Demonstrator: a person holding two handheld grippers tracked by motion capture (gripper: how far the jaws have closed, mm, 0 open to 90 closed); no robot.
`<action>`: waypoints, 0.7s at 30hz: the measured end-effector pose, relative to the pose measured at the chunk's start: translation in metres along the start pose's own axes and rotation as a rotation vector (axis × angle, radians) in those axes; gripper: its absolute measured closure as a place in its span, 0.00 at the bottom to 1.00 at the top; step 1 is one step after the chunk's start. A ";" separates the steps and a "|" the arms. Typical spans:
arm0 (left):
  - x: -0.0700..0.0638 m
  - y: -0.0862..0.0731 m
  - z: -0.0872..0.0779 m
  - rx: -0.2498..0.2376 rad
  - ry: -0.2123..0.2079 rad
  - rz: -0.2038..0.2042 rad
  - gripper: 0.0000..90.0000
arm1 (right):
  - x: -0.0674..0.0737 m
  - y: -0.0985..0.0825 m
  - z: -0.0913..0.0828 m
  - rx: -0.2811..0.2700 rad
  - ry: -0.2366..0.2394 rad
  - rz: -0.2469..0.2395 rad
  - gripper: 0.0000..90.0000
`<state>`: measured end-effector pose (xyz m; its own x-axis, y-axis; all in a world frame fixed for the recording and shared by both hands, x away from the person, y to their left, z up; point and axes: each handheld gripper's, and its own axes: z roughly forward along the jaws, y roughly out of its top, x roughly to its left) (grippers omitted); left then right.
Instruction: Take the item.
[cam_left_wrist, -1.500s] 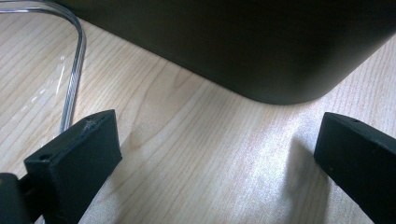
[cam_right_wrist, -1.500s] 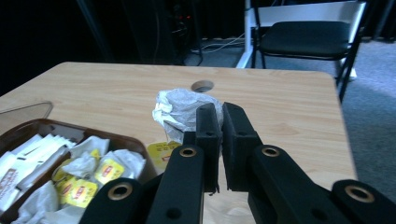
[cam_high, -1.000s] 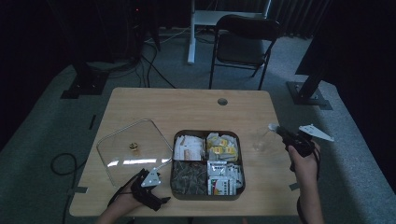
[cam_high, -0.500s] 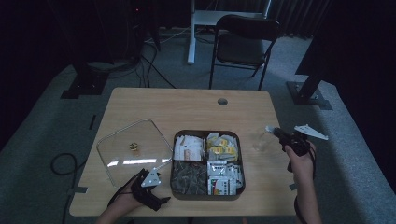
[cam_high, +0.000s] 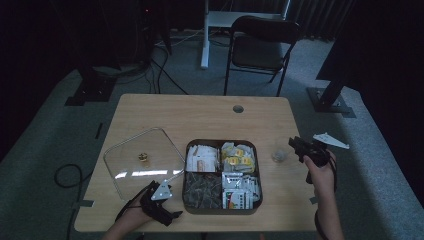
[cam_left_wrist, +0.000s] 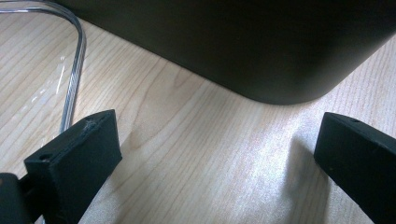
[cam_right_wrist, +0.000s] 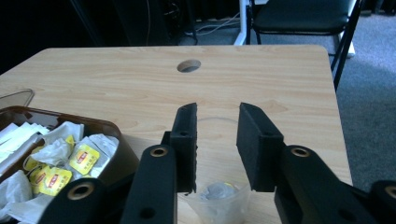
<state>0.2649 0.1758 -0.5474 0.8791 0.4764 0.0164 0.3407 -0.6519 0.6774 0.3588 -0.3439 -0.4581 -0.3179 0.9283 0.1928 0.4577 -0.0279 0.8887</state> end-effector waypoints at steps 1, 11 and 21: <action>0.000 0.000 0.000 0.000 0.000 0.000 0.01 | 0.001 0.001 -0.001 0.000 0.005 -0.002 0.75; 0.000 0.000 0.000 0.000 0.000 0.000 0.01 | 0.011 0.002 -0.008 -0.021 0.051 -0.045 0.60; 0.000 0.000 0.000 0.001 0.000 0.000 0.01 | 0.024 -0.001 -0.017 -0.027 0.096 -0.102 0.53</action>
<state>0.2650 0.1758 -0.5473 0.8793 0.4759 0.0164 0.3408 -0.6529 0.6765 0.3368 -0.3279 -0.4470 -0.4405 0.8870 0.1385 0.3971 0.0542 0.9162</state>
